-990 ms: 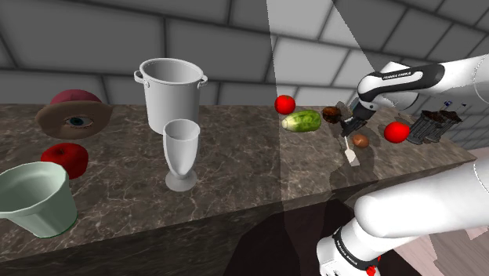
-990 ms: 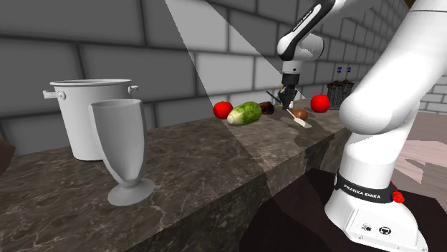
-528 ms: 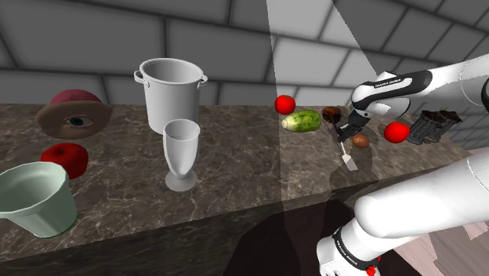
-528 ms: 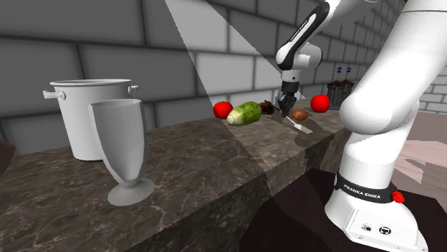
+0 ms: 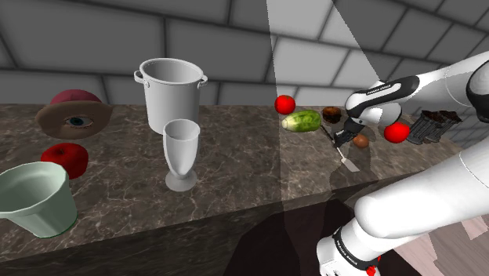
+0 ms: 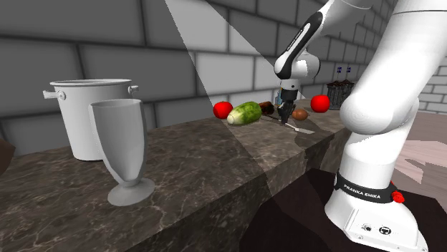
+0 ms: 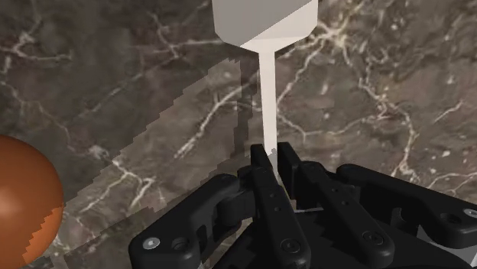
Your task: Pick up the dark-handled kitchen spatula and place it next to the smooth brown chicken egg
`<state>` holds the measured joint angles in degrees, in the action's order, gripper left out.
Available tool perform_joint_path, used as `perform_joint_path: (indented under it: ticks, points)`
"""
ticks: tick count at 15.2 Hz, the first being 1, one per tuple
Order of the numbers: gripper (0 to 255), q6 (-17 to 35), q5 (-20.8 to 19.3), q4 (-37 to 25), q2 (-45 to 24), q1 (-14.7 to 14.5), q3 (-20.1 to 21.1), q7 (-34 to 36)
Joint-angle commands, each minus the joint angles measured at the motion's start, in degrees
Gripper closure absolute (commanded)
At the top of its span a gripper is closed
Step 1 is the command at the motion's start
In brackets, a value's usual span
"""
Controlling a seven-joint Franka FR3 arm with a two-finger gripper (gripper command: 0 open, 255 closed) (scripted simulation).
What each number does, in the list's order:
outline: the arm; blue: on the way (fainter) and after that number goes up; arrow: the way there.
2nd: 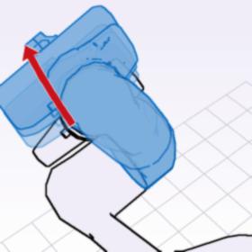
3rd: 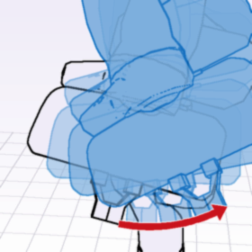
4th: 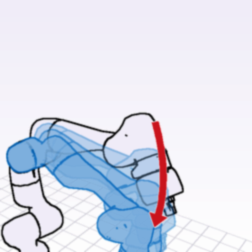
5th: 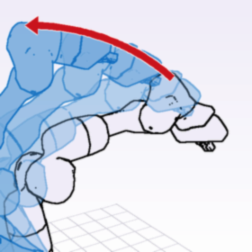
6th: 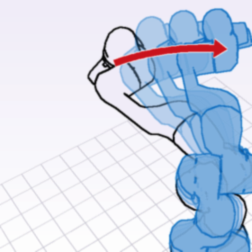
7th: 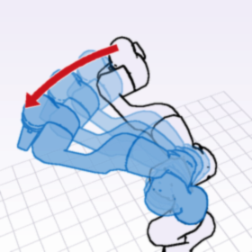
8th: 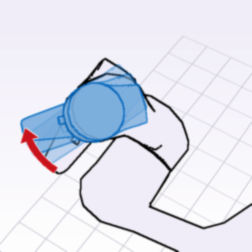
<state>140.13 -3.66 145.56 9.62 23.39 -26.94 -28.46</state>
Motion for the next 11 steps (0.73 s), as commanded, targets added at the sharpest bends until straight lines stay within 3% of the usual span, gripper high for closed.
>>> perform_joint_path:
  ticks: [1,5,6,11]
  points:
    - [255,0.17,0.07,0.03,-0.13,-0.02,-0.02,-0.06]
    - [255,0.16,0.07,0.03,-0.11,-0.02,-0.02,-0.05]
    - [0,0.16,0.07,0.03,-0.11,-0.02,-0.02,-0.05]
    - [0,0.16,0.07,0.03,-0.11,-0.02,-0.02,-0.05]
